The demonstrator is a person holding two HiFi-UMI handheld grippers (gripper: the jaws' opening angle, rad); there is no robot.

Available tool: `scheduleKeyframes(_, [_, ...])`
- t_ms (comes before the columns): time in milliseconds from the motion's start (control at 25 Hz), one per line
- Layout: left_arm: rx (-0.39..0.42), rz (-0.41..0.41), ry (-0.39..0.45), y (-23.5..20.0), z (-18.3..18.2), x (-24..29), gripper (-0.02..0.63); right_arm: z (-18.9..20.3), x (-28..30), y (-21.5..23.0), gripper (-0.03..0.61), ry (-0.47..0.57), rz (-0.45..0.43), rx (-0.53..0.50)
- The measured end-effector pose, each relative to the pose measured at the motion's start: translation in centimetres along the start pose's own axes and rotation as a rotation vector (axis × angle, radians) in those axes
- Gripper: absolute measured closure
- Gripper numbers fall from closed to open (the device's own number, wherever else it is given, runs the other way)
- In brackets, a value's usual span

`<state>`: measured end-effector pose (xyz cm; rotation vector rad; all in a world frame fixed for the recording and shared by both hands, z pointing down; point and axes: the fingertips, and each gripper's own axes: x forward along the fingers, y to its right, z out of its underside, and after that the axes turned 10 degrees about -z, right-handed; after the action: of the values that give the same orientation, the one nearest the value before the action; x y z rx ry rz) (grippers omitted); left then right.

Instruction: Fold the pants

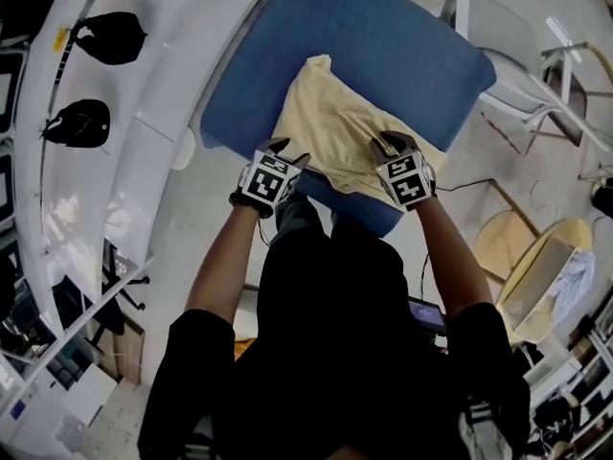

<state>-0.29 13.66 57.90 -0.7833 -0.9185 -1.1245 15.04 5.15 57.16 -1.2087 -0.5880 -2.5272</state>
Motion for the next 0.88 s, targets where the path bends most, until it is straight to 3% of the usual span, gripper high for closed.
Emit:
scheduleKeyframes(200, [-0.023,0.025,0.023,-3.6,-1.3,0.4,0.364,-5.5,1.1,-1.7,0.48,0.101,0.021,0.062])
scheduleKeyframes(360, [-0.012,0.055,0.003,-6.1,-1.9,1.1,0.365,-8.9,3.8,-2.7,0.469,0.098,0.025,0.046])
scheduleKeyframes(600, [-0.057,0.144,-0.063,-6.7,0.6,2.5,0.365,-13.9,8.6,-0.5,0.408,-0.03,0.013,-0.112])
scheduleKeyframes(640, [-0.069,0.161,-0.069,-6.7,1.1,2.7,0.365,-14.5,9.4,-0.2,0.405,-0.059,-0.003,-0.145])
scheduleKeyframes(800, [-0.152,0.209,-0.08,-7.0,2.0,3.0,0.365,-16.0,11.9,0.1,0.287,-0.17,-0.092,-0.272])
scheduleKeyframes(880, [-0.214,0.225,-0.082,-7.0,2.3,3.0,0.365,-16.2,12.8,-0.1,0.272,-0.22,-0.145,-0.352])
